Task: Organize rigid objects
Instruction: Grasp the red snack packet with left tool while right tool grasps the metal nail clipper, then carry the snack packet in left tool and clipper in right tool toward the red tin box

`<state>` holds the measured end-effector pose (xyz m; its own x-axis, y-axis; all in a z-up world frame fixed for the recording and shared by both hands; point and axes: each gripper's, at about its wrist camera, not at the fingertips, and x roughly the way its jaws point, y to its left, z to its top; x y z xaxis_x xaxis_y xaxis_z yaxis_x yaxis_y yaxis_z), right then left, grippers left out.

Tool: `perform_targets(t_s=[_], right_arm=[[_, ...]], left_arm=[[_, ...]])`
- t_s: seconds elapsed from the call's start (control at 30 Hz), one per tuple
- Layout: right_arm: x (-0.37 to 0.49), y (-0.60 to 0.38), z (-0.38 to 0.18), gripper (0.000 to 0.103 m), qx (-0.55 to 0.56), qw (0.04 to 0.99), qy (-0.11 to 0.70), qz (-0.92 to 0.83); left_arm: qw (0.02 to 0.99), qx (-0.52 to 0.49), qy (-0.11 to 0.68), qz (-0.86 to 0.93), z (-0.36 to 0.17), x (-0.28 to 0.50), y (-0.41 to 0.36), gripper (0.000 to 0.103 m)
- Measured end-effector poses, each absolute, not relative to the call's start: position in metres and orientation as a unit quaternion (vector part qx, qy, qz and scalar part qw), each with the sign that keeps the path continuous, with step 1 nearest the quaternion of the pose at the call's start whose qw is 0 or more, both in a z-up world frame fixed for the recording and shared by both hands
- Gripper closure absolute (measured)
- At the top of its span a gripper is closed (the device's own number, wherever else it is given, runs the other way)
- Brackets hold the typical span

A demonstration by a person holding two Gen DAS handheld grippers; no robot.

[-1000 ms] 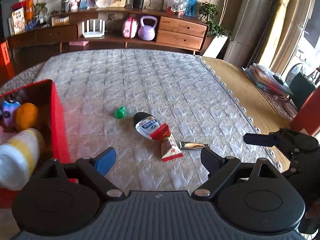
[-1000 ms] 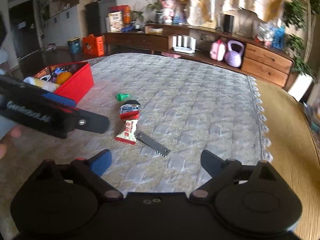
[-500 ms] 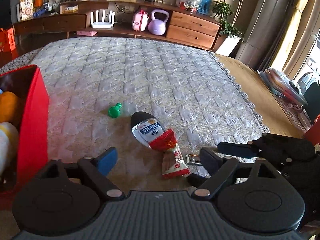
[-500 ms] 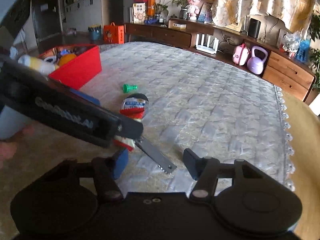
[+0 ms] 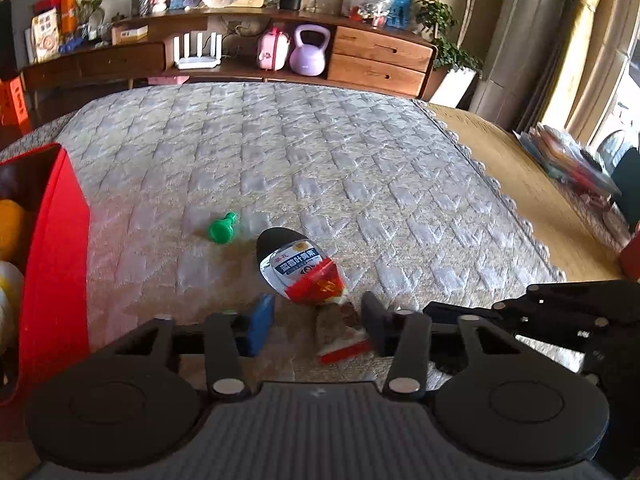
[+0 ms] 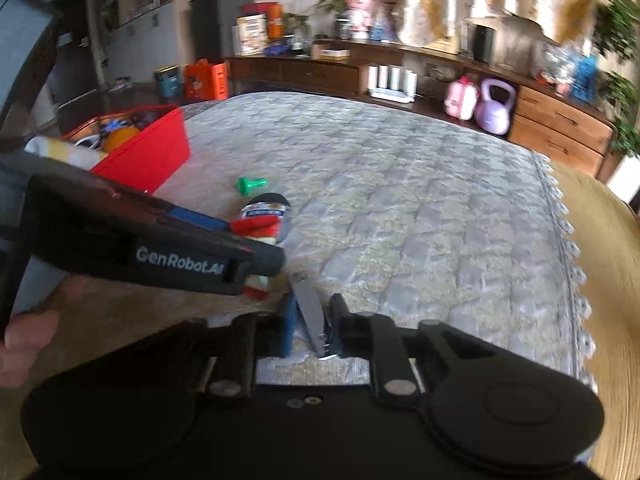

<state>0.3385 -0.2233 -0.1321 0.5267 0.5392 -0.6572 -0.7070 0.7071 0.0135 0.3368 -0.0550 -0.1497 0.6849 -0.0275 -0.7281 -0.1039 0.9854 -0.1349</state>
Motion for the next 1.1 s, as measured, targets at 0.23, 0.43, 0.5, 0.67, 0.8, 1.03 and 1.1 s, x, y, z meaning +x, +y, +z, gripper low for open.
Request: perform_targets(t_s=[0.23, 0.43, 0.5, 0.67, 0.8, 1.03, 1.1], right_arm=[[0.328, -0.213, -0.131, 0.093, -0.125, 0.884, 0.330, 0.308], [0.318, -0.210, -0.130, 0.093, -0.109, 0.894, 0.338, 0.273], [0.316, -0.213, -0.128, 0.093, -0.093, 0.895, 0.343, 0.268], [0.303, -0.220, -0.116, 0.093, -0.065, 0.900, 0.346, 0.257], [0.287, -0.222, -0.102, 0.093, -0.055, 0.901, 0.343, 0.260], [0.260, -0.215, -0.075, 0.093, -0.045, 0.901, 0.339, 0.267], [0.253, -0.211, -0.068, 0.093, -0.045, 0.901, 0.335, 0.271]], left_arm=[[0.914, -0.081, 0.397, 0.017, -0.149, 0.332, -0.048, 0.080], [0.916, -0.065, 0.396, 0.015, -0.144, 0.322, -0.048, 0.082], [0.917, -0.062, 0.395, 0.010, -0.141, 0.316, -0.047, 0.082], [0.915, -0.070, 0.398, 0.004, -0.134, 0.301, -0.041, 0.082], [0.914, -0.078, 0.398, -0.002, -0.124, 0.288, -0.036, 0.082], [0.915, -0.090, 0.392, -0.011, -0.102, 0.261, -0.024, 0.082], [0.916, -0.091, 0.390, -0.010, -0.096, 0.253, -0.020, 0.082]])
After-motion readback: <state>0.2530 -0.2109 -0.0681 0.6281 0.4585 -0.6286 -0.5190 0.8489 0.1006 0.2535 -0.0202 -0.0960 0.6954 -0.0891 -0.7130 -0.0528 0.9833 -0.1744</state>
